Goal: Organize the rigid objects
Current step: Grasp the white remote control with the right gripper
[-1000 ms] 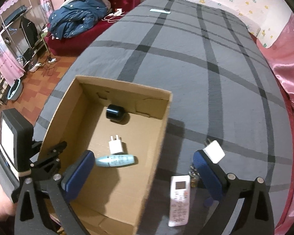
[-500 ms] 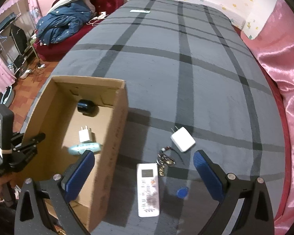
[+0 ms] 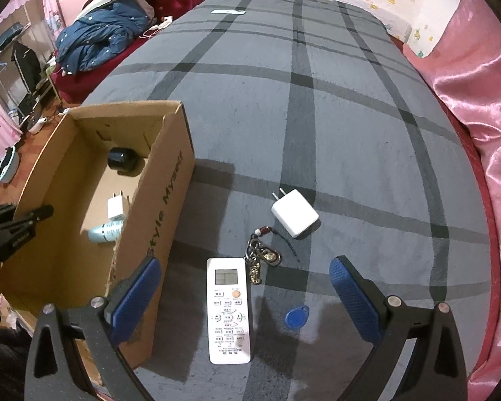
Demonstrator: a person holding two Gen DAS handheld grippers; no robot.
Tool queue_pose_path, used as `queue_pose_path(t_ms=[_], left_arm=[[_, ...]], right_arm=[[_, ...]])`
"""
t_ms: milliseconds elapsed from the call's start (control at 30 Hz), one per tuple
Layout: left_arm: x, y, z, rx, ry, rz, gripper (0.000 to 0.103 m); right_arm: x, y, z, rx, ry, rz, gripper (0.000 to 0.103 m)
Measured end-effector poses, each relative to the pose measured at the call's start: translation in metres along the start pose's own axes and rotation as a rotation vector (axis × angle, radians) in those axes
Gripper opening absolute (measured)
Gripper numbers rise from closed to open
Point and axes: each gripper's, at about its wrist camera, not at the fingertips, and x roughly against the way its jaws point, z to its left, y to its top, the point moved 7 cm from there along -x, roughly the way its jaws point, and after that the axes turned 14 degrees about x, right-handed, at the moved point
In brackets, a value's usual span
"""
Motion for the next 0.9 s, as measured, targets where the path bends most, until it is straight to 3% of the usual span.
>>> queue_pose_path(t_ms=[900], left_arm=[[0.0, 0.001, 0.0, 0.003, -0.003, 0.002, 0.014]], right_arm=[[-0.089, -0.067, 0.024, 0.081, 0.045, 0.134, 0.102]])
